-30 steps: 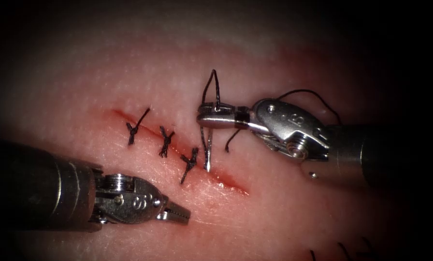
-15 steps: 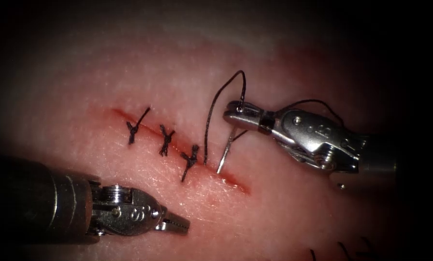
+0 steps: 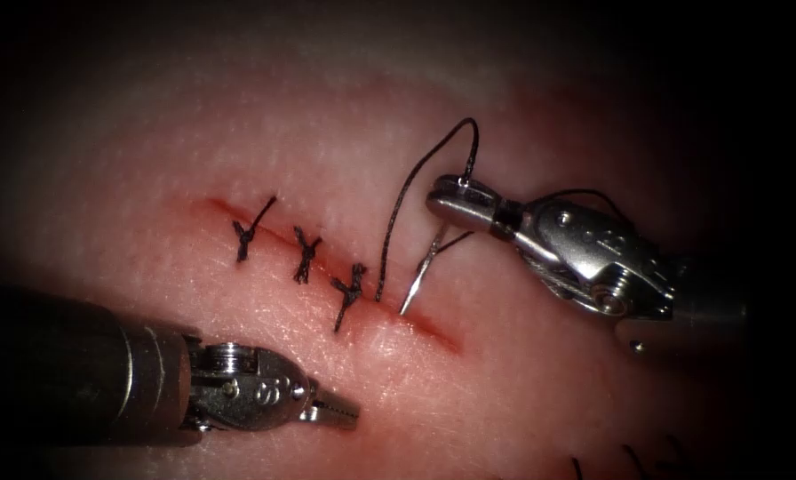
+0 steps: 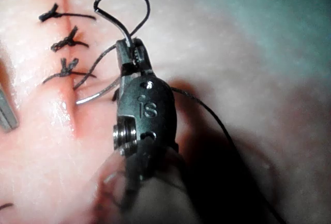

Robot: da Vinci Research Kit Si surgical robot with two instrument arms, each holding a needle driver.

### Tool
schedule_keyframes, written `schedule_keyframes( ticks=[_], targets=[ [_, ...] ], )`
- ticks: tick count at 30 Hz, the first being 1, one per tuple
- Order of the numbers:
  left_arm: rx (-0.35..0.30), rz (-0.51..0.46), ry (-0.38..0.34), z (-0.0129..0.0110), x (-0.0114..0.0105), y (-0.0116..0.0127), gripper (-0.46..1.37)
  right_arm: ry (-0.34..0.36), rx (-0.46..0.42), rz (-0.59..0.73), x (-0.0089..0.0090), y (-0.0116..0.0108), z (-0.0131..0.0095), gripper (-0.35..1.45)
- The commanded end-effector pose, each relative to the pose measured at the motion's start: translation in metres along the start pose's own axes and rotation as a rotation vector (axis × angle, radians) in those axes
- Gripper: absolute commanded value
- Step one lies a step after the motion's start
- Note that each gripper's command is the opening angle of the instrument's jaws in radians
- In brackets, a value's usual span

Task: Wound Closure
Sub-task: Use the right gripper to throw the needle through the bottom of the wound

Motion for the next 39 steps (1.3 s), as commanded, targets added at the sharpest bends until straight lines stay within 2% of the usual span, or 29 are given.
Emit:
schedule_keyframes(
  ticks=[1, 4, 6, 10, 17, 24, 26, 30, 39],
  targets=[
    [-0.001, -0.003, 0.0, 0.0002, -0.0002, 0.0, -0.35, 0.002, 0.002, 0.073, -0.0001, -0.0004, 0.0002, -0.35],
    [-0.001, -0.002, 0.001, 0.0003, -0.0003, 0.0, -0.35, 0.002, 0.004, 0.193, -0.0007, -0.0009, 0.0003, -0.35],
    [-0.001, -0.002, 0.001, 0.0003, -0.0002, -0.0001, -0.35, -0.036, -0.002, 0.265, -0.0014, -0.0014, 0.0004, -0.35],
    [-0.002, -0.002, 0.001, 0.0002, -0.0002, -0.0001, -0.35, -0.073, 0.004, 0.334, -0.0023, -0.0021, 0.0003, -0.35],
    [-0.003, -0.002, 0.001, 0.0002, -0.0001, -0.0002, -0.35, -0.088, 0.013, 0.481, -0.0034, -0.0037, -0.0002, -0.35],
    [-0.003, -0.002, 0.001, 0.0002, -0.0001, -0.0002, -0.35, -0.086, 0.012, 0.588, -0.0036, -0.0058, -0.0001, -0.35],
    [-0.003, -0.002, 0.001, 0.0003, -0.0001, -0.0002, -0.35, -0.049, 0.04, 0.631, -0.0037, -0.0067, 0.0002, -0.35],
    [-0.004, -0.001, 0.002, 0.0002, -0.0001, -0.0002, -0.35, -0.057, 0.052, 0.697, -0.0038, -0.0077, 0.0003, -0.35],
    [-0.006, -0.002, 0.002, 0.0002, 0.0001, -0.0003, -0.35, -0.15, 0.06, 0.895, -0.0057, -0.0105, -0.0001, -0.35]
  ],
)
